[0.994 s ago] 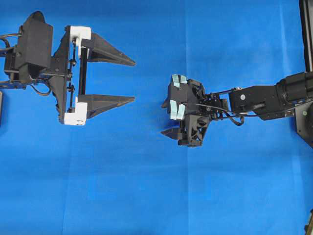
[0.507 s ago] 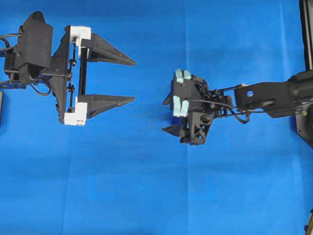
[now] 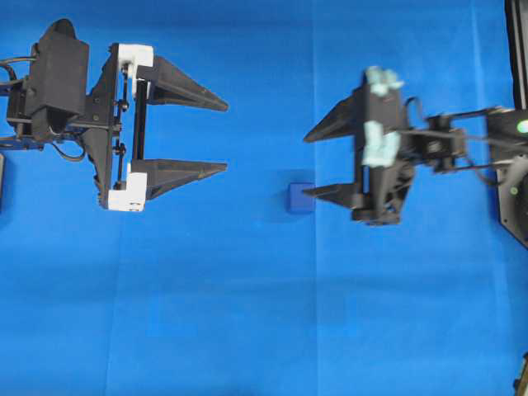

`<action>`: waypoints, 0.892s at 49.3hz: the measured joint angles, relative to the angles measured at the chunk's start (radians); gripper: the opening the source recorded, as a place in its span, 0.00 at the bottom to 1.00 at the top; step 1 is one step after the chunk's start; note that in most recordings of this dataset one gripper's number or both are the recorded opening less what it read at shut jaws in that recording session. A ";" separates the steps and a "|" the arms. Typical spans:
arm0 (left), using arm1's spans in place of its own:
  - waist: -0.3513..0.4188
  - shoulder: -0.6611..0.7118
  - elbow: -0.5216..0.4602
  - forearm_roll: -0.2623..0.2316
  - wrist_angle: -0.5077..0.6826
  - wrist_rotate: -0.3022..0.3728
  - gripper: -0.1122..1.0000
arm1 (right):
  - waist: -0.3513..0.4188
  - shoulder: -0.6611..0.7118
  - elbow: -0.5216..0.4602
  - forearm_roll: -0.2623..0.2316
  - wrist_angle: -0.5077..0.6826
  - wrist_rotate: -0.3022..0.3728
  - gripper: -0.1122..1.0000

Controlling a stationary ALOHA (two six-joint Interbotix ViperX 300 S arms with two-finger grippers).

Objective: Handover the blue block to the right arm after grasping it with the left arm, then place it in the designated position.
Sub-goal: 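Release the cube and raise the right gripper away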

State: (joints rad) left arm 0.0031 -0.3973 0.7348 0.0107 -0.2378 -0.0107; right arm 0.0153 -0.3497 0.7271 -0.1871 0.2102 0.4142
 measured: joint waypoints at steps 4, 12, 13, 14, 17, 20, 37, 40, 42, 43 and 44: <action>0.000 0.000 0.000 0.000 0.000 0.000 0.93 | 0.000 -0.057 0.000 -0.008 0.028 0.000 0.87; 0.000 0.000 -0.002 0.000 0.000 0.000 0.93 | 0.000 -0.152 0.000 -0.023 0.078 -0.002 0.87; 0.000 0.000 0.000 0.000 0.000 -0.002 0.93 | 0.000 -0.161 0.000 -0.025 0.084 -0.002 0.87; 0.000 0.002 0.000 0.000 0.000 0.000 0.93 | 0.000 -0.170 0.002 -0.028 0.089 -0.002 0.87; 0.000 0.000 0.000 0.000 0.000 -0.002 0.93 | 0.000 -0.195 0.000 -0.032 0.100 -0.003 0.87; 0.000 0.000 0.000 0.000 0.000 -0.002 0.93 | 0.000 -0.216 0.002 -0.034 0.106 -0.002 0.87; -0.002 0.000 0.000 0.000 0.000 -0.002 0.93 | 0.000 -0.270 0.011 -0.043 0.110 -0.003 0.87; 0.000 0.000 -0.002 0.000 0.000 -0.002 0.93 | 0.000 -0.268 0.011 -0.043 0.110 -0.003 0.87; -0.002 0.000 0.000 0.000 0.000 -0.002 0.93 | 0.000 -0.268 0.011 -0.043 0.110 -0.003 0.87; 0.000 0.000 0.000 0.000 0.000 -0.002 0.93 | 0.000 -0.268 0.011 -0.043 0.110 -0.003 0.87; 0.000 0.000 0.000 0.000 0.000 -0.002 0.93 | 0.000 -0.268 0.011 -0.043 0.110 -0.003 0.87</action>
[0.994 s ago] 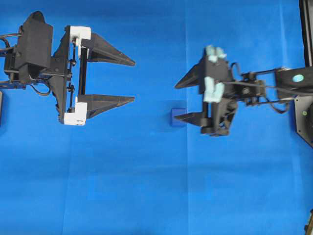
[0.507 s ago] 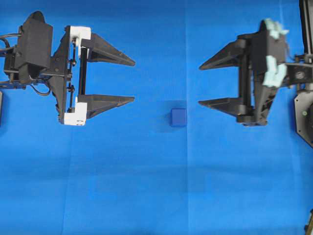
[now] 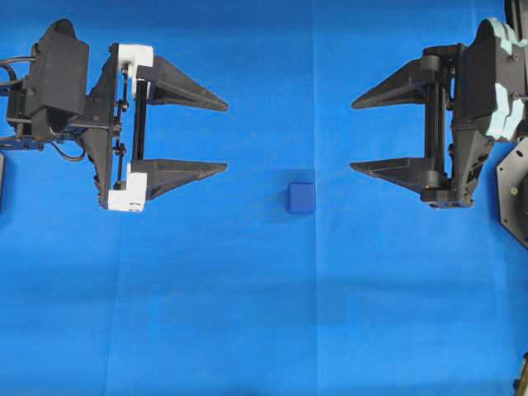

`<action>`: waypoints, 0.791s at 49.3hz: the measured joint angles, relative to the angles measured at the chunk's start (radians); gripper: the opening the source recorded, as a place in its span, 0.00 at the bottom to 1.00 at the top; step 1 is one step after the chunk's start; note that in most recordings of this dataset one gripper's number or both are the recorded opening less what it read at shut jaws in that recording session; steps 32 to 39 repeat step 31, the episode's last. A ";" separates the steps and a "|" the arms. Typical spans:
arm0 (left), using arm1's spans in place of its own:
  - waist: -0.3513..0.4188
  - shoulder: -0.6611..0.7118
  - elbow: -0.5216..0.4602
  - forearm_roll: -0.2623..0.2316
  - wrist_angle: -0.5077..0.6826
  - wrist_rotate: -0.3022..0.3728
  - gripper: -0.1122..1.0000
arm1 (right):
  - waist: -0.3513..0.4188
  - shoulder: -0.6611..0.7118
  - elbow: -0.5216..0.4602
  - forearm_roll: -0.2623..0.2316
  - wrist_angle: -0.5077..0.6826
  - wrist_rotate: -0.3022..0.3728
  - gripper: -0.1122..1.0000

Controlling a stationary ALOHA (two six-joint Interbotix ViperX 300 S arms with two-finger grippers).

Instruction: Handover the blue block to the right arm after grasping it with the left arm, then place it in the designated position.

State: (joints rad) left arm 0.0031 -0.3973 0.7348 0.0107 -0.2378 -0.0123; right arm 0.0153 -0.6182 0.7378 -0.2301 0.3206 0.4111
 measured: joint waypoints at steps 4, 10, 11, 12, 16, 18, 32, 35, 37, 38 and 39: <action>-0.002 0.000 0.000 0.000 0.000 0.000 0.93 | 0.000 0.002 0.002 -0.002 -0.002 0.000 0.87; 0.000 0.000 -0.002 0.000 0.000 0.000 0.93 | 0.000 0.003 0.000 -0.006 -0.005 0.000 0.87; 0.000 0.000 0.000 0.000 0.000 0.000 0.93 | 0.000 0.003 0.000 -0.008 -0.008 0.000 0.87; -0.002 0.000 -0.002 0.000 0.000 0.000 0.93 | 0.000 0.002 0.000 -0.009 -0.011 0.000 0.87; -0.002 0.000 0.000 0.000 0.000 0.000 0.93 | -0.002 0.002 0.002 -0.018 -0.037 0.000 0.87; -0.002 0.000 0.000 0.000 0.000 0.000 0.93 | 0.000 0.000 0.003 -0.021 -0.054 0.000 0.87; -0.002 0.002 0.000 0.000 0.000 0.000 0.93 | -0.005 -0.023 0.021 -0.034 -0.184 0.000 0.87; -0.002 0.002 0.000 0.000 0.000 0.000 0.93 | -0.005 -0.023 0.021 -0.034 -0.184 0.000 0.87; -0.002 0.002 0.000 0.000 0.000 0.000 0.93 | -0.005 -0.023 0.021 -0.034 -0.184 0.000 0.87; -0.002 0.002 0.000 0.000 0.000 0.000 0.93 | -0.005 -0.023 0.021 -0.034 -0.184 0.000 0.87; -0.002 0.002 0.000 0.000 0.000 0.000 0.93 | -0.005 -0.023 0.021 -0.034 -0.184 0.000 0.87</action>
